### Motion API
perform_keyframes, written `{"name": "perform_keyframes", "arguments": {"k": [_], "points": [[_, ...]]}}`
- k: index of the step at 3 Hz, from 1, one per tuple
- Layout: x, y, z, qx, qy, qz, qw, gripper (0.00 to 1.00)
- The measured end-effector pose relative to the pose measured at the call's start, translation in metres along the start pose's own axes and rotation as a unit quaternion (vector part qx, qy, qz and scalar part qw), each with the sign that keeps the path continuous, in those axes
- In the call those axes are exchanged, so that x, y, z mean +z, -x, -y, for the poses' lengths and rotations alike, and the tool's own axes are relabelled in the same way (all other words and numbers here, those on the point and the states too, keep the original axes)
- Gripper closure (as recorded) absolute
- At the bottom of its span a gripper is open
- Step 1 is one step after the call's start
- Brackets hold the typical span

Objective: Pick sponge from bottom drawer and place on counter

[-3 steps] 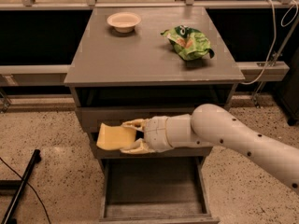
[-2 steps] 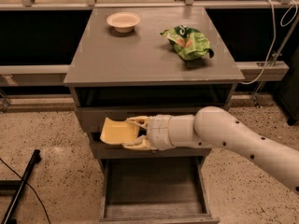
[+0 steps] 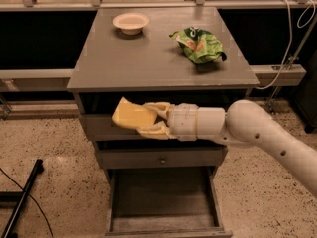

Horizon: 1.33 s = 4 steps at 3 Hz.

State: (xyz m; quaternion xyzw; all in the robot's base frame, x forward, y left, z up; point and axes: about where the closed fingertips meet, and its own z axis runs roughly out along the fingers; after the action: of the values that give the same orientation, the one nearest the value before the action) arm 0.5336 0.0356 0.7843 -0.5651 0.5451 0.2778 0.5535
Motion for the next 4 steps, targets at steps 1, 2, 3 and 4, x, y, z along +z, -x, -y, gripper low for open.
{"name": "perform_keyframes", "arguments": {"k": [1,2,3,4], "points": [[-0.007,0.022,0.036,0.02,0.001,0.005,0.9998,1.0],[-0.003,0.035,0.076,0.035,0.008,-0.061,0.9975,1.0],[0.007,0.029,0.111,0.053,-0.006,-0.118,0.9916,1.0],[0.018,0.02,0.144,0.069,-0.008,-0.141,0.9875,1.0]]}}
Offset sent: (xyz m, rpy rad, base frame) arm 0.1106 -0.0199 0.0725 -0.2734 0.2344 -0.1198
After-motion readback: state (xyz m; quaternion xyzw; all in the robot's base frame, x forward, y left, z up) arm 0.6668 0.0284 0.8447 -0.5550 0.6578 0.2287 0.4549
